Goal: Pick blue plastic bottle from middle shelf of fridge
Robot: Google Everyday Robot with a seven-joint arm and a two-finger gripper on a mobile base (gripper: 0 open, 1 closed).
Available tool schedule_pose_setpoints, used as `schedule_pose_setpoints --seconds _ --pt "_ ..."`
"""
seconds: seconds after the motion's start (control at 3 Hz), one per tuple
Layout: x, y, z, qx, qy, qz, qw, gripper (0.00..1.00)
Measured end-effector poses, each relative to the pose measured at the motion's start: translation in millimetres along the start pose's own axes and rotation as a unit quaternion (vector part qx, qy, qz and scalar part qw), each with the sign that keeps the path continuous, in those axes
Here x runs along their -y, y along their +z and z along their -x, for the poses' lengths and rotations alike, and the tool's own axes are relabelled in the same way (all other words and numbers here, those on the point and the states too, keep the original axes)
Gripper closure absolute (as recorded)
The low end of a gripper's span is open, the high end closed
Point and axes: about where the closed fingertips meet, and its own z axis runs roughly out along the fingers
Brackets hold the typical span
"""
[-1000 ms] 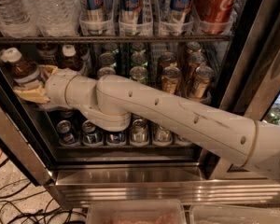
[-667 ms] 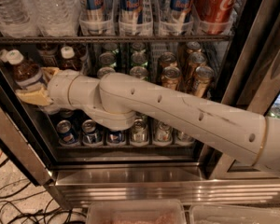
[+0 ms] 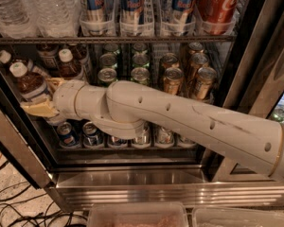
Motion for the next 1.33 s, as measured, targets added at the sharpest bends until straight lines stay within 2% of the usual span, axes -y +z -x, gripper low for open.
schedule_pose_setpoints --seconds 0.67,1.33 --pt "-2.2 -1.2 0.6 -0.004 0.000 0.009 1.0000 1.00" --pt "-11.4 -39.6 -3.0 -0.025 0.008 0.039 0.9989 1.00"
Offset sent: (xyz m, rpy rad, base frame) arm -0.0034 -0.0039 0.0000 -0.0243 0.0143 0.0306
